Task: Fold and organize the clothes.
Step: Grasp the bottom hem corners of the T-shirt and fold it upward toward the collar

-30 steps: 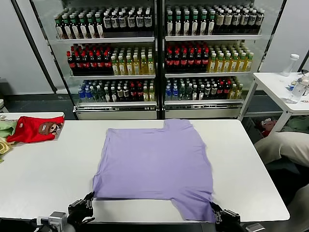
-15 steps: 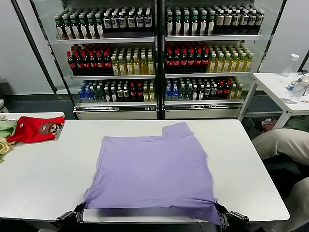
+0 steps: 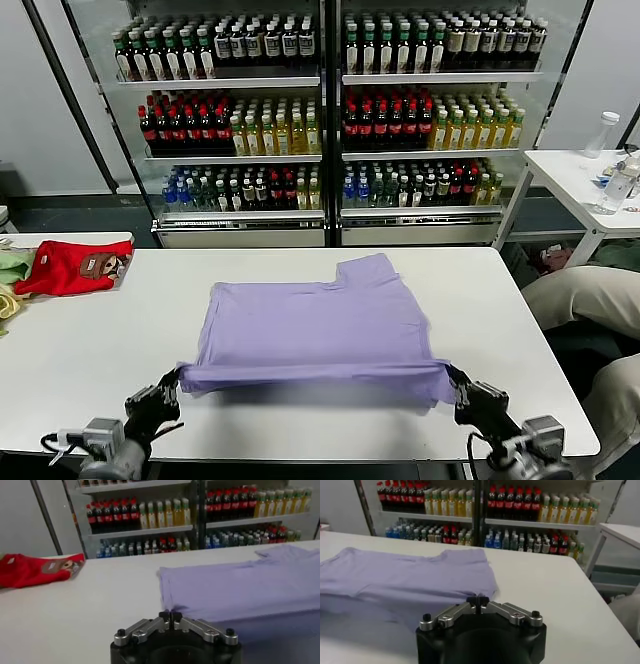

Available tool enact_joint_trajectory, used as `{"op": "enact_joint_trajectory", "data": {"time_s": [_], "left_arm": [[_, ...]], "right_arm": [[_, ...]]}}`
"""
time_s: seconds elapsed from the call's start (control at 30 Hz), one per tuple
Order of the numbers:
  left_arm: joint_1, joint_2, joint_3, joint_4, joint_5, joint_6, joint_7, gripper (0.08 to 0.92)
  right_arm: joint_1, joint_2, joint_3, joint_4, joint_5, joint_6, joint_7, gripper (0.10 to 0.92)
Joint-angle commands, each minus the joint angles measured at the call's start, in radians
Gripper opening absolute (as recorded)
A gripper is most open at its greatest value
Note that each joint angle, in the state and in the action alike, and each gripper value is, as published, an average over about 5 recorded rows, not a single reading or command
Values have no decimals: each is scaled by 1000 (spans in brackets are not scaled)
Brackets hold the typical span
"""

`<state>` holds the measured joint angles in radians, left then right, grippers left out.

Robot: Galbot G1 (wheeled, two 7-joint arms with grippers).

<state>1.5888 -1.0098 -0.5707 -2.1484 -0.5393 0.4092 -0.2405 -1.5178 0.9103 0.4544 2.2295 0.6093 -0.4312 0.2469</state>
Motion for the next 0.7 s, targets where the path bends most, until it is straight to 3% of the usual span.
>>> {"op": "enact_joint_trajectory", "data": {"time_s": [0.03, 0.43, 0.53, 0.7], "left_arm": [[-258, -61, 88, 182, 43, 3, 60, 88], [-364, -61, 125, 307, 90, -3, 110, 93], [-392, -72, 145, 356, 133, -12, 115, 142], [-370, -64, 144, 366, 157, -7, 121, 288]], "right_arm": [[179, 19, -108, -122, -7, -15, 8, 115], [242, 51, -167, -206, -24, -11, 11, 116], [259, 68, -190, -232, -34, -14, 15, 148], [261, 87, -196, -233, -44, -18, 15, 284]]}}
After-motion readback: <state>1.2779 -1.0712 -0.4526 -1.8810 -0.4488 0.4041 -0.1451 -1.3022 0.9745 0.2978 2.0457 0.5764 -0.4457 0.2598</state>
